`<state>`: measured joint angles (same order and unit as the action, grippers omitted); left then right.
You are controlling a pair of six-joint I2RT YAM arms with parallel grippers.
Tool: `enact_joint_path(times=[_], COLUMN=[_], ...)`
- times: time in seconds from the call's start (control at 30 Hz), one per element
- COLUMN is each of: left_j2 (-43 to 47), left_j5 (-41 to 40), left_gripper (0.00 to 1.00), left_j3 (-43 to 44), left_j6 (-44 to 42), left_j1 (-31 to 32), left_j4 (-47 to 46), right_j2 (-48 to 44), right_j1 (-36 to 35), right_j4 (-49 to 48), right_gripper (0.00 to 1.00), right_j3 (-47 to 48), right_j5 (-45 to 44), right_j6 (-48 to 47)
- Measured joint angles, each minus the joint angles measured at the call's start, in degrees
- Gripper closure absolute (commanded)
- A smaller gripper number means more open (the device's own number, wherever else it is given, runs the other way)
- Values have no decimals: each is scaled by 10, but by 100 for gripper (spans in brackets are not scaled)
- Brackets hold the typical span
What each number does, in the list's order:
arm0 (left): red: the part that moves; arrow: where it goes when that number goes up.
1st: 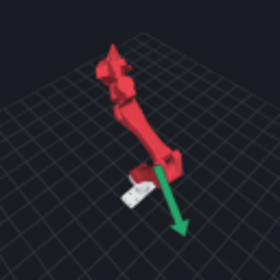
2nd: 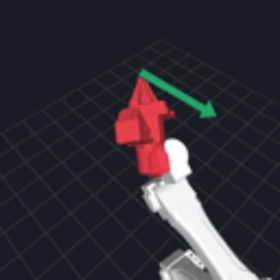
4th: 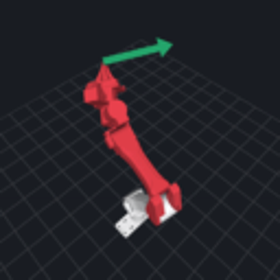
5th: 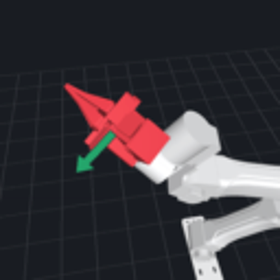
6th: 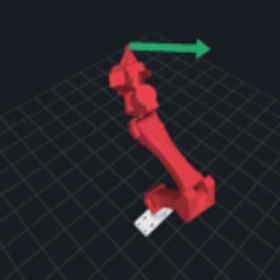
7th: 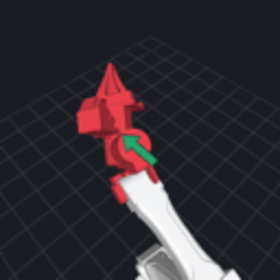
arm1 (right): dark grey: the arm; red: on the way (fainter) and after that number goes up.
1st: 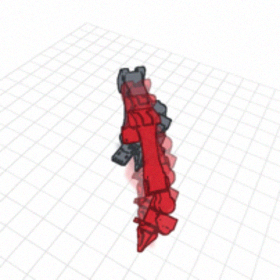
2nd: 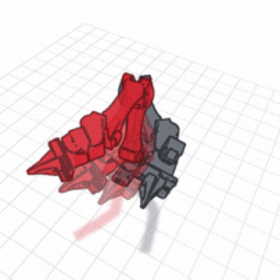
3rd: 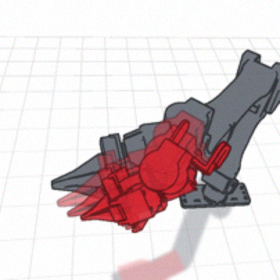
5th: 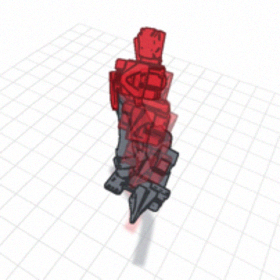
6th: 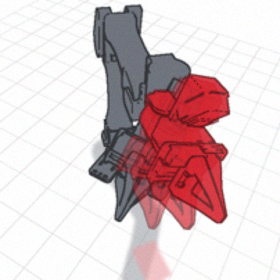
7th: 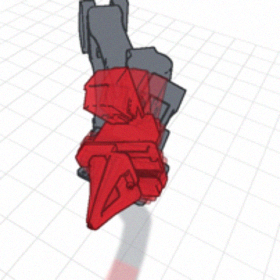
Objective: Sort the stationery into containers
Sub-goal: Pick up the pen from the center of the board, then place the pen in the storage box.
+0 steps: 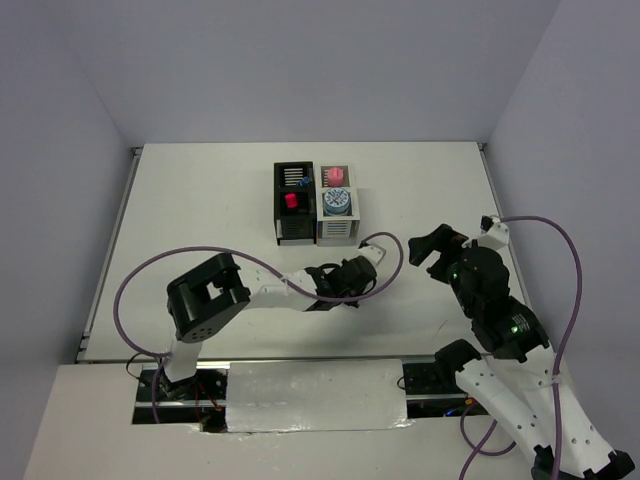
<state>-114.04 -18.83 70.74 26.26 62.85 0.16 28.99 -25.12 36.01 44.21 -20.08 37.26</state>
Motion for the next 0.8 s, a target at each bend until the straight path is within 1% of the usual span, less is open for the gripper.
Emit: enact_joint_path(times=[0.13,0.23,0.3,0.4,0.5,0.67,0.8], left_j2=[61,110,153,223,281,357,392], left_j5=[2,3,3,8,16,27,38], left_gripper=[100,100,100,100,100,100,100], left_j3=[-75,-132,-171,-216,-239,-270,-295], left_j6=[10,11,10,10,10,9,9], left_j1=[6,10,14,18,19,19,19], left_j4=[-1,-3,-10,-35,-72,-123,-159], right_j2=[-23,-39,-40,-15,26,74,106], right_j1=[0,0,0,0,-10,-53,-97], right_j4=[-22,-62,-106,-188,-254,-333,-384], right_gripper=[3,4,5,6,6,7,8], right_j3=[-29,-66,-101,-148,-176,-194,-195], right_j5=[1,14,42,109,158,189,196], right_j6=[17,42,59,72,84,97,103])
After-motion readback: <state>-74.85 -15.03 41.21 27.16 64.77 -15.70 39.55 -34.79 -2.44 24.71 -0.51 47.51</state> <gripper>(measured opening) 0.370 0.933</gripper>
